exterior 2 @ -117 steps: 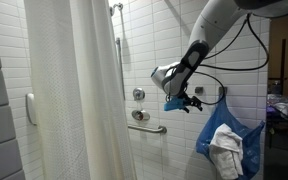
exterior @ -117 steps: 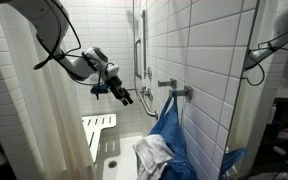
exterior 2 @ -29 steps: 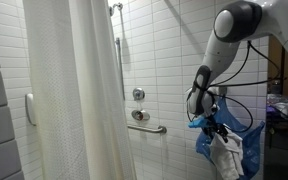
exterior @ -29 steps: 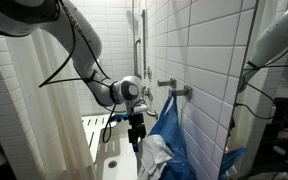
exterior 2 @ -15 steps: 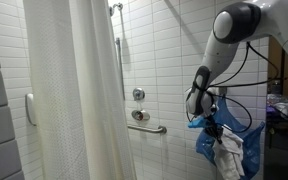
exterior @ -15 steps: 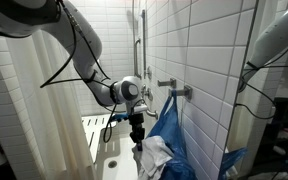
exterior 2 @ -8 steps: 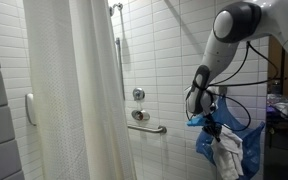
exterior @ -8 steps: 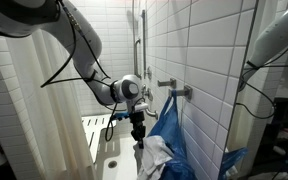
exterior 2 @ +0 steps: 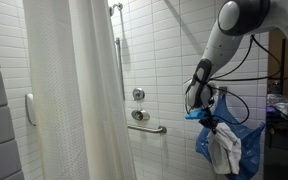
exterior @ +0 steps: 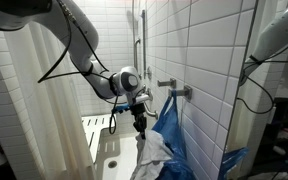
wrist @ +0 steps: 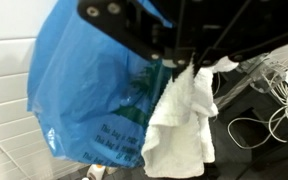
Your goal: Take the towel out of the plastic and hang it on the left hook.
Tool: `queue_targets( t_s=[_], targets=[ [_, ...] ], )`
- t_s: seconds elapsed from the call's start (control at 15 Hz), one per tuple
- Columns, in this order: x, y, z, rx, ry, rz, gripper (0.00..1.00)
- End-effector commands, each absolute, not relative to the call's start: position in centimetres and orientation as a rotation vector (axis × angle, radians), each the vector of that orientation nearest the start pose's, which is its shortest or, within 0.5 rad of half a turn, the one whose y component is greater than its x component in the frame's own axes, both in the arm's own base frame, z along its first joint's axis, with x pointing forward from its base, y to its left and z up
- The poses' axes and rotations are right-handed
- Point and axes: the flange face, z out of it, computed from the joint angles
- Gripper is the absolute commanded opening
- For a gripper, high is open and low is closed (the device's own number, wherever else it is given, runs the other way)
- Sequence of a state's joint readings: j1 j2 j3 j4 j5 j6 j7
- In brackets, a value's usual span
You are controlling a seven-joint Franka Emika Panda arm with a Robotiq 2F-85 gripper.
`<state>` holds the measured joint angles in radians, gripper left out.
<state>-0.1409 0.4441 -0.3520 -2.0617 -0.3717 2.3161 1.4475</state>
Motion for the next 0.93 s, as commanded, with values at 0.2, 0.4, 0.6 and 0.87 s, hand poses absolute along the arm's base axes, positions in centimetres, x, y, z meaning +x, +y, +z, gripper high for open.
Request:
queue_targets(
  t_s=[0.2, 0.4, 0.6, 0.87],
  targets=[
    [50.3, -24.4, 27.1, -2.709, 2.360, -0.406, 0.01],
    [50.0, -22.8, 28.9, -2.803, 2.264, -0.544, 0.01],
    [49.8, -21.6, 30.5, -2.863, 2.193, -0.664, 0.01],
    [49.3, -20.3, 32.3, -2.919, 2.093, -0.801, 0.01]
  ],
)
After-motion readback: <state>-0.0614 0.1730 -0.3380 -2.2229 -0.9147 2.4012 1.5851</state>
